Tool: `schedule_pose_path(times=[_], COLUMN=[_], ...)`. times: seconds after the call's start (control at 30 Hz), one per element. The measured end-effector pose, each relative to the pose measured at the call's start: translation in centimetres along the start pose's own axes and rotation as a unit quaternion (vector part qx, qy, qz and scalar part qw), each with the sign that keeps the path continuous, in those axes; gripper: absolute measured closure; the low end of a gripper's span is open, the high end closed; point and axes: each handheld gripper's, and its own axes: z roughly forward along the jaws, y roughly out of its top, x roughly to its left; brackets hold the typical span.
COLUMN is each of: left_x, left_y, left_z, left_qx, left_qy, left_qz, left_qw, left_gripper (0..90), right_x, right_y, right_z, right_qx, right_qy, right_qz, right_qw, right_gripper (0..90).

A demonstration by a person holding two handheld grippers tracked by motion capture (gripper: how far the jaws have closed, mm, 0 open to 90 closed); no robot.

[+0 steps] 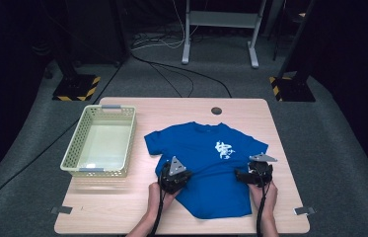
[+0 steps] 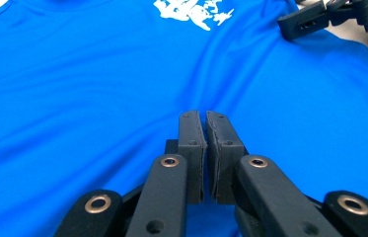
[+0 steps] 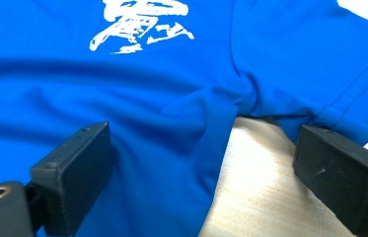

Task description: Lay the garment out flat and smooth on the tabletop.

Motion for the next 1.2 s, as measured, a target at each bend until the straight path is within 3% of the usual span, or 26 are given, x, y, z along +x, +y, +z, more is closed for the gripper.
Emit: schedule_pose_path(times=[0.83,1.07,1.2], left_x=[-0.2,0.1,0.0], left_y=[-0.8,-1.2,-1.1], left_z=[-2.1,-2.4,-2.4], left_qx=[0.017,0.018,0.020], left_qy=[0.005,0.010,0.011], left_qz=[-0.003,-0.015,-0.008], left_qw=[0.9998,0.9997,0.9997], left_gripper=[85.6,85.6,85.6], right_x=[-0.1,0.0,0.0], right_y=[0.0,0.0,0.0], right_z=[0.0,0.0,0.0], right_qx=[-0.002,-0.002,-0.002], right_qy=[0.003,0.004,0.004], right_qz=[0.000,-0.002,-0.001], right_qw=[1.0000,1.0000,1.0000], right_gripper=[8.4,9.1,9.2])
